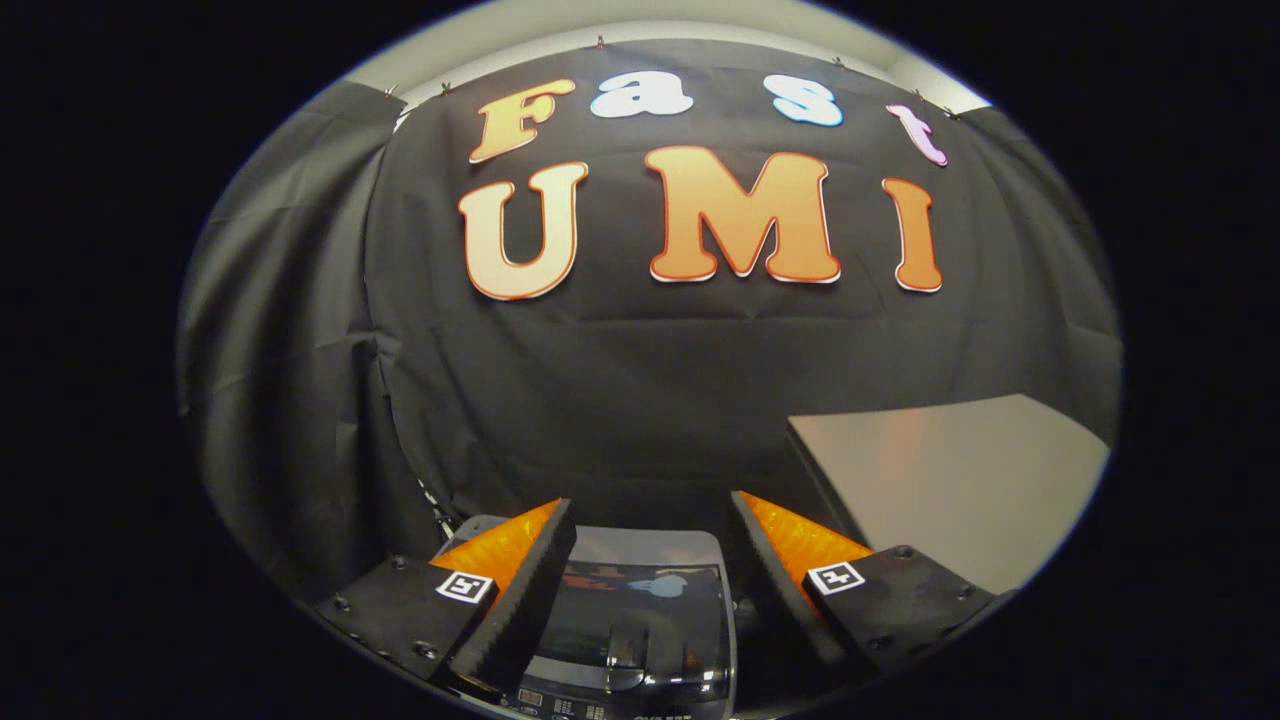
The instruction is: Put the clothes into the washing machine and then close the washing machine lid.
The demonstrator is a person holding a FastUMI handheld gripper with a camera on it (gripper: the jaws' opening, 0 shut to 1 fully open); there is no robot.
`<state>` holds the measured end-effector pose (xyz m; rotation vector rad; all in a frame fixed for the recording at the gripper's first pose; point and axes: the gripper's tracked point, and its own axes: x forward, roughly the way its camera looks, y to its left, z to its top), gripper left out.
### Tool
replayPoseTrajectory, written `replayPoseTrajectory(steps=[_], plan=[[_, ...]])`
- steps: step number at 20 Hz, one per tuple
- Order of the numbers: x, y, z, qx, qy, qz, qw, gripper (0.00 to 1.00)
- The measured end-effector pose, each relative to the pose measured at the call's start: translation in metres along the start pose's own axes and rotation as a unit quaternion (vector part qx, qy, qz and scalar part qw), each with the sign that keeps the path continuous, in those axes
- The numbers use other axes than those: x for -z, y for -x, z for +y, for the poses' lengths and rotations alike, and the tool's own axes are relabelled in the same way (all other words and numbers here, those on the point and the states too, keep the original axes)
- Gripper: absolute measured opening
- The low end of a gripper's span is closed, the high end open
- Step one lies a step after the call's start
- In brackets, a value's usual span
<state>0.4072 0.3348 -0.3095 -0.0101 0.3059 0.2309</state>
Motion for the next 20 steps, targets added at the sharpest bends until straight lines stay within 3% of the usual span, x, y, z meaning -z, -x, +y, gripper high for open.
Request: replayPoseTrajectory(steps=[7, 14, 20], plan=[[-0.090, 0.087, -0.024, 0.002, -0.012, -0.089, 0.996, 0.98], [-0.124, 0.188, -0.080, 0.036, 0.016, -0.117, 0.992, 0.98], [-0.129, 0.255, -0.115, 0.040, 0.010, -0.122, 0.992, 0.98]])
